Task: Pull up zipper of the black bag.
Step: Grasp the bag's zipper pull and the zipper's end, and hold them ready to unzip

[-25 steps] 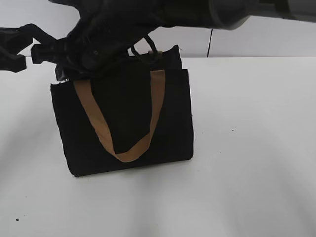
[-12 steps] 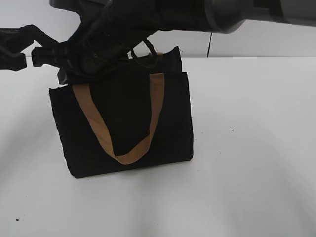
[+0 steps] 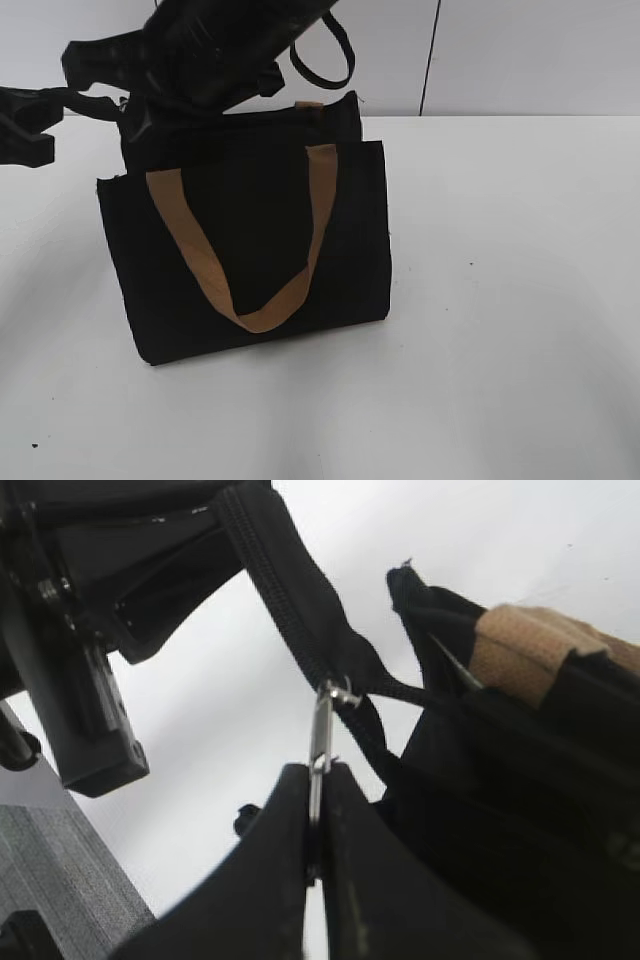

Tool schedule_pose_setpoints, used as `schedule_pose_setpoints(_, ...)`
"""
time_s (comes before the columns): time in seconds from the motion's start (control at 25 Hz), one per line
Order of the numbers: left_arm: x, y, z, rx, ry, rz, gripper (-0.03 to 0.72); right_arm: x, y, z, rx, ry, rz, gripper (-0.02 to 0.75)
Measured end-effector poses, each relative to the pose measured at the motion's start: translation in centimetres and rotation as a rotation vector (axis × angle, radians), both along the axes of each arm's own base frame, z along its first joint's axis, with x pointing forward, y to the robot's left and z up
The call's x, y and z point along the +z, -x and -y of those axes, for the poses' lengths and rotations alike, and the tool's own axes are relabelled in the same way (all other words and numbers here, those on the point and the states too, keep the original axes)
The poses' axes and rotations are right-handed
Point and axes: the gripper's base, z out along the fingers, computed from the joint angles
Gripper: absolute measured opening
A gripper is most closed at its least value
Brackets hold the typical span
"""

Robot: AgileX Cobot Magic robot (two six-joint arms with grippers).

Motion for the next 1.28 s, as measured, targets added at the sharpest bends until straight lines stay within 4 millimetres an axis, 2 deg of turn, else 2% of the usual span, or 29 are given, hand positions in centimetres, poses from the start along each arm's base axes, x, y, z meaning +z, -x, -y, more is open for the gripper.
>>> schedule_pose_setpoints(0.36, 0.2, 0.5, -0.9, 0.115, 0.019, -0.072, 0.034, -1.4, -2.3, 1.9, -0.043, 0.02, -0.045, -0.013)
schedule_pose_setpoints(0.56, 0.5, 0.8, -1.1, 0.138, 0.02, -0.08, 0.035, -2.1, -2.3, 1.5, 0.007, -0.035, -0.105, -0.013)
schedule_pose_setpoints(0.84, 0.1, 0.9, -1.5, 0.17, -0.004, -0.129, 0.035, -2.3, -2.6, 1.9, 0.037, 0.018, -0.049, -0.013)
schedule_pose_setpoints(1.28, 0.0, 0.9, -1.5, 0.171, -0.005, -0.131, 0.035, -2.4, -4.2, 4.5, -0.004, 0.127, -0.007, -0.013)
